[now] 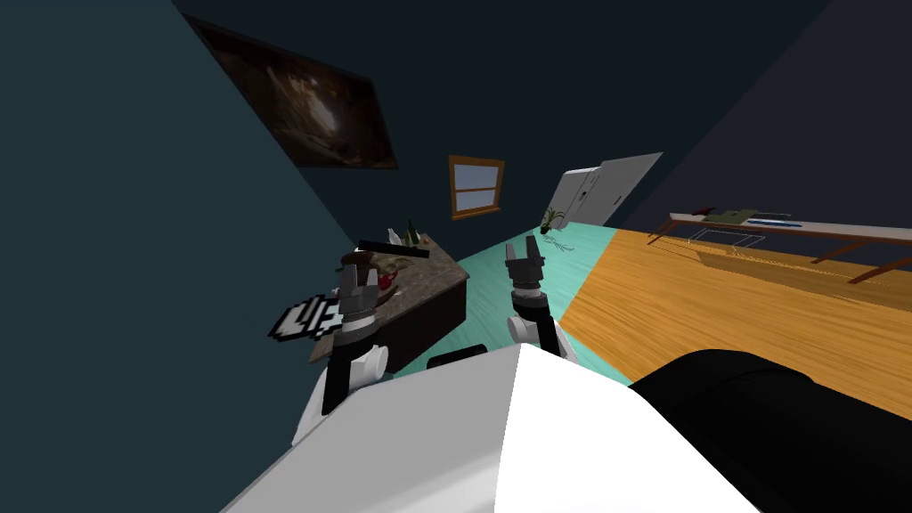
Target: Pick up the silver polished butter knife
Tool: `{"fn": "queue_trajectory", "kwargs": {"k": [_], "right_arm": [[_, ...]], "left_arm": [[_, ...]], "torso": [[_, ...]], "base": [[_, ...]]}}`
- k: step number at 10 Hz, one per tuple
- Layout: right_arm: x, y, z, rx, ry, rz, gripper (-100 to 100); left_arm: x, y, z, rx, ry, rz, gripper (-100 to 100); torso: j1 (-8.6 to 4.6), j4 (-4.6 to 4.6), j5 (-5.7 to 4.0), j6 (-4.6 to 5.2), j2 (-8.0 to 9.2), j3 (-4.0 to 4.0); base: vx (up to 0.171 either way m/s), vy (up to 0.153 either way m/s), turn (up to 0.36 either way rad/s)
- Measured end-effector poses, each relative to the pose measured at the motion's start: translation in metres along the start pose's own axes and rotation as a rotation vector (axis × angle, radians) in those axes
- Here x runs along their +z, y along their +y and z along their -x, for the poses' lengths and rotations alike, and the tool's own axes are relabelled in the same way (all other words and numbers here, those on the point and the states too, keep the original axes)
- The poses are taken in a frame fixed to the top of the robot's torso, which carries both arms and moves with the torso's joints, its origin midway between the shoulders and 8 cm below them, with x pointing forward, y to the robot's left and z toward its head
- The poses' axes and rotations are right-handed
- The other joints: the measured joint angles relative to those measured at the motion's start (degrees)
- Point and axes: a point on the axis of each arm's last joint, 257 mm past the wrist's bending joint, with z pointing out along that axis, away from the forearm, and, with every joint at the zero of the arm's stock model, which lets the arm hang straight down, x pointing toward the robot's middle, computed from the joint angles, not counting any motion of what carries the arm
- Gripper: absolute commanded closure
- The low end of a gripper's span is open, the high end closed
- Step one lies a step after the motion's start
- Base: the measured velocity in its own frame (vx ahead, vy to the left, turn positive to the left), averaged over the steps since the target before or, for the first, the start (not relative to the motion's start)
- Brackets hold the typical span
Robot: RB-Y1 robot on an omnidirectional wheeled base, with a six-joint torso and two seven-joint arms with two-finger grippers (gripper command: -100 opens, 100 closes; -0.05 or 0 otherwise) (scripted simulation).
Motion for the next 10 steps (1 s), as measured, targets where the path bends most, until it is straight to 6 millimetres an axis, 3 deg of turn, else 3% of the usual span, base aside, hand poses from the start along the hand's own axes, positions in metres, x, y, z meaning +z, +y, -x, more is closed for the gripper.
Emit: {"fn": "queue_trajectory", "kwargs": {"k": [10], "right_arm": [[0.000,0.000,0.000,0.000,0.000,0.000,0]], "left_arm": [[0.032,0.080,-0.006,-0.107,0.045,0.208,-100]], "torso": [[-0.05,-0.01,-0.01,0.02,-0.05,-0.03]], "base": [[-0.015,0.001,-0.080]]}}
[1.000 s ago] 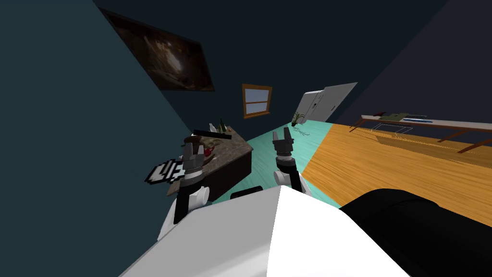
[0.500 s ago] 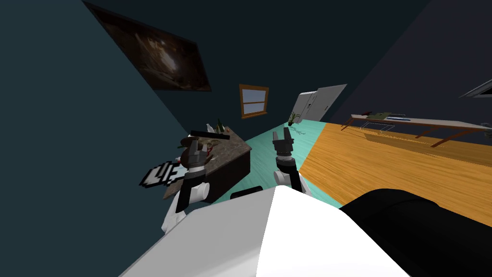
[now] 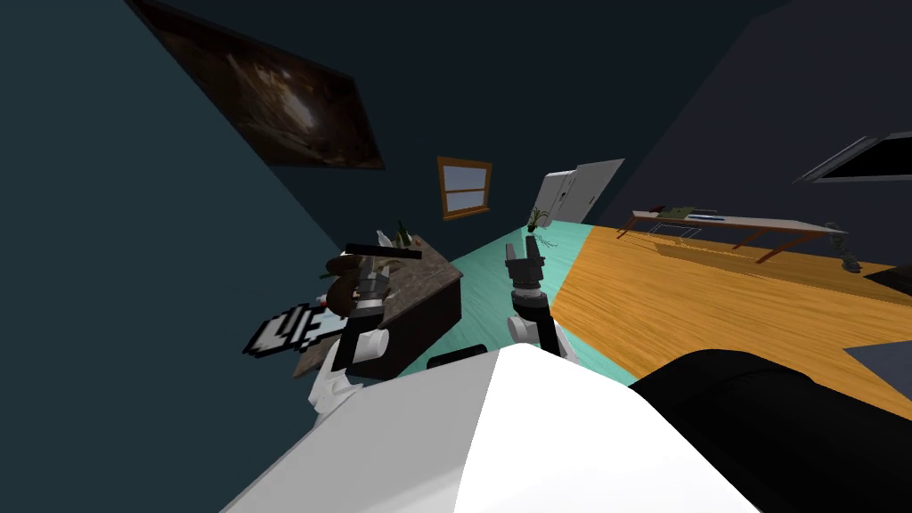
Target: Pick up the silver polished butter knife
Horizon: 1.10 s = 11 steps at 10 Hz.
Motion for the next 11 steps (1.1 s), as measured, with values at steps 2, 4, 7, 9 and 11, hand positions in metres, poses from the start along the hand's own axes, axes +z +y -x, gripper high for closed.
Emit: {"fn": "queue_trajectory", "kwargs": {"k": [2,4,7,9,11], "right_arm": [[0.000,0.000,0.000,0.000,0.000,0.000,0],[0.000,0.000,0.000,0.000,0.000,0.000,0],[0.000,0.000,0.000,0.000,0.000,0.000,0],[0.000,0.000,0.000,0.000,0.000,0.000,0],[0.000,0.000,0.000,0.000,0.000,0.000,0]], "left_arm": [[0.003,0.010,0.002,-0.012,0.001,0.040,-100],[0.008,0.023,0.001,-0.031,0.005,0.083,-100],[0.018,0.041,0.005,-0.052,0.006,0.142,-100],[0.026,0.053,0.007,-0.074,0.008,0.184,-100],[0.031,0.068,0.008,-0.087,0.006,0.231,-100]], "torso": [[0.00,0.00,0.00,-0.04,0.00,0.00],[-0.01,0.00,0.00,-0.03,0.00,0.00],[-0.01,-0.01,0.00,-0.03,-0.02,-0.01],[-0.03,0.00,-0.01,-0.04,-0.01,0.00],[-0.04,-0.01,-0.01,-0.01,-0.03,-0.02]], "base": [[-0.007,-0.004,-0.040],[-0.004,-0.002,-0.039],[-0.007,-0.008,-0.095],[-0.005,-0.006,-0.023],[-0.003,-0.011,-0.084]]}}
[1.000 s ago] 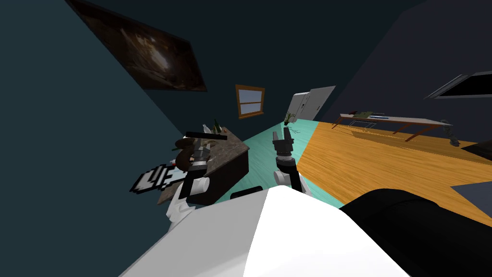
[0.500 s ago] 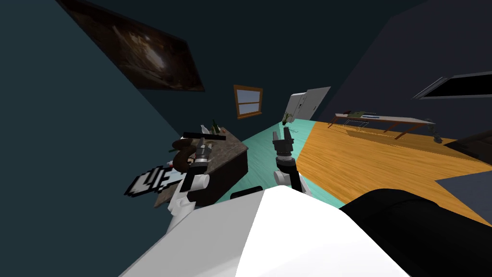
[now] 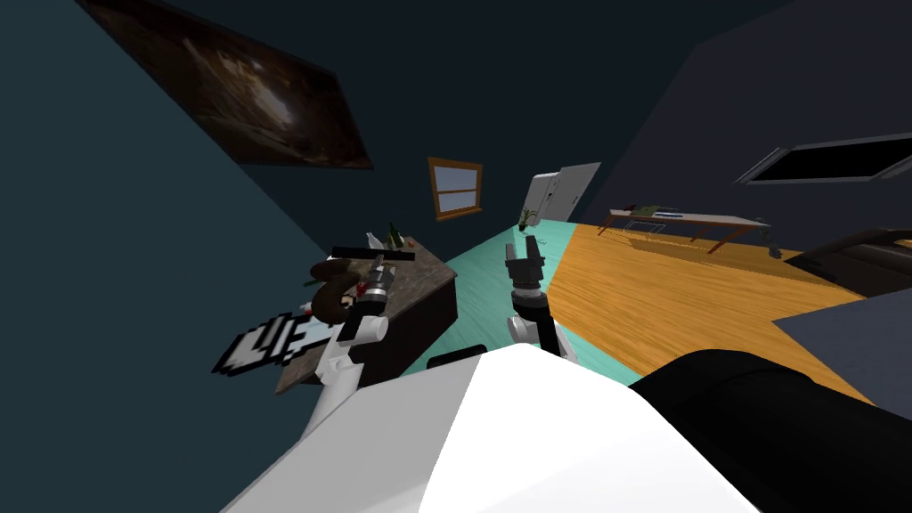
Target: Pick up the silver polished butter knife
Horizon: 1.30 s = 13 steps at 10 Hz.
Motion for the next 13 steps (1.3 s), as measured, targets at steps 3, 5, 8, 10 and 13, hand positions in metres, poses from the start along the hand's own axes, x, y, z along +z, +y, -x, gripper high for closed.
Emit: {"fn": "queue_trajectory", "kwargs": {"k": [3,5,8,10,13], "right_arm": [[0.000,0.000,0.000,0.000,0.000,0.000,0],[0.000,0.000,0.000,0.000,0.000,0.000,0],[0.000,0.000,0.000,0.000,0.000,0.000,0],[0.000,0.000,0.000,0.000,0.000,0.000,0],[0.000,0.000,0.000,0.000,0.000,0.000,0]], "left_arm": [[0.008,0.015,0.007,-0.022,-0.004,0.066,-100],[0.016,0.029,0.009,-0.044,-0.010,0.122,-100],[0.022,0.049,0.016,-0.066,-0.021,0.201,-100],[0.024,0.060,0.020,-0.078,-0.029,0.248,-100],[0.029,0.078,0.027,-0.100,-0.043,0.321,-100]], "torso": [[-0.01,0.00,0.00,0.00,0.00,0.00],[-0.03,-0.01,-0.01,0.00,-0.03,-0.02],[-0.01,-0.01,0.00,-0.01,-0.02,-0.01],[0.00,0.00,0.00,-0.04,-0.01,-0.01],[0.00,-0.01,0.00,-0.05,-0.02,-0.01]], "base": [[0.000,-0.009,-0.061],[0.006,-0.016,-0.078],[0.005,-0.013,-0.052],[0.006,-0.014,-0.028],[0.013,-0.017,-0.065]]}}
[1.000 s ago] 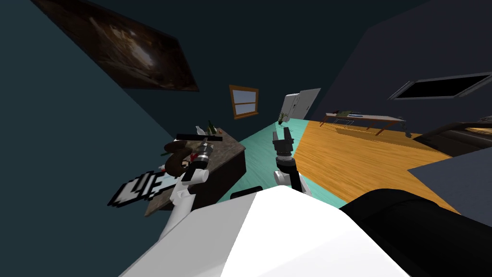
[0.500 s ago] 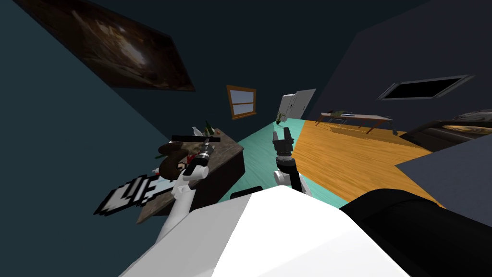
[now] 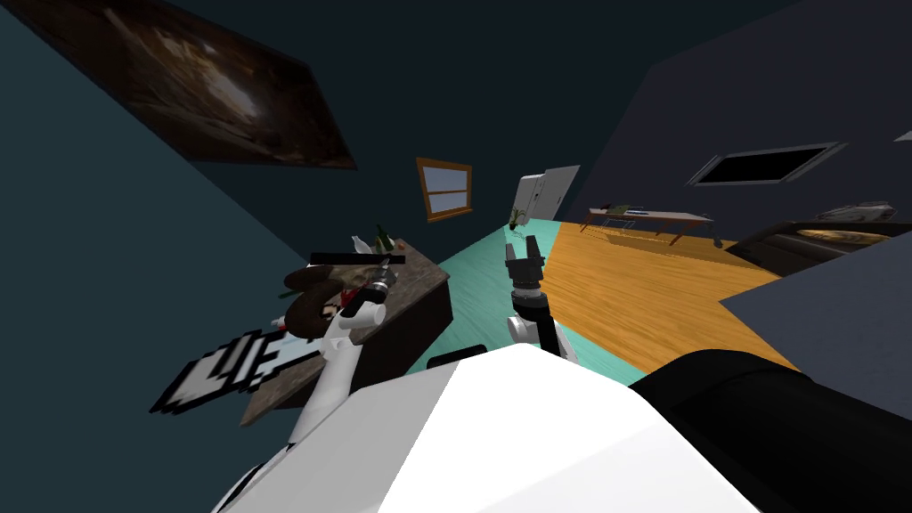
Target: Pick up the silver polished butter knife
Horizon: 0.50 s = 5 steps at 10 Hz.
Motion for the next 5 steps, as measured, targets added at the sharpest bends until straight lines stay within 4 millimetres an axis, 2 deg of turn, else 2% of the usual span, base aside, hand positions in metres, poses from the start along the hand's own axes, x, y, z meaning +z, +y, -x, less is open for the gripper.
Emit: {"fn": "queue_trajectory", "kwargs": {"k": [5], "right_arm": [[0.000,0.000,0.000,0.000,0.000,0.000,0]], "left_arm": [[0.015,0.022,0.018,-0.045,-0.031,0.124,-100]], "torso": [[-0.04,-0.01,-0.01,0.00,-0.04,-0.02]], "base": [[0.014,-0.017,-0.033]]}}
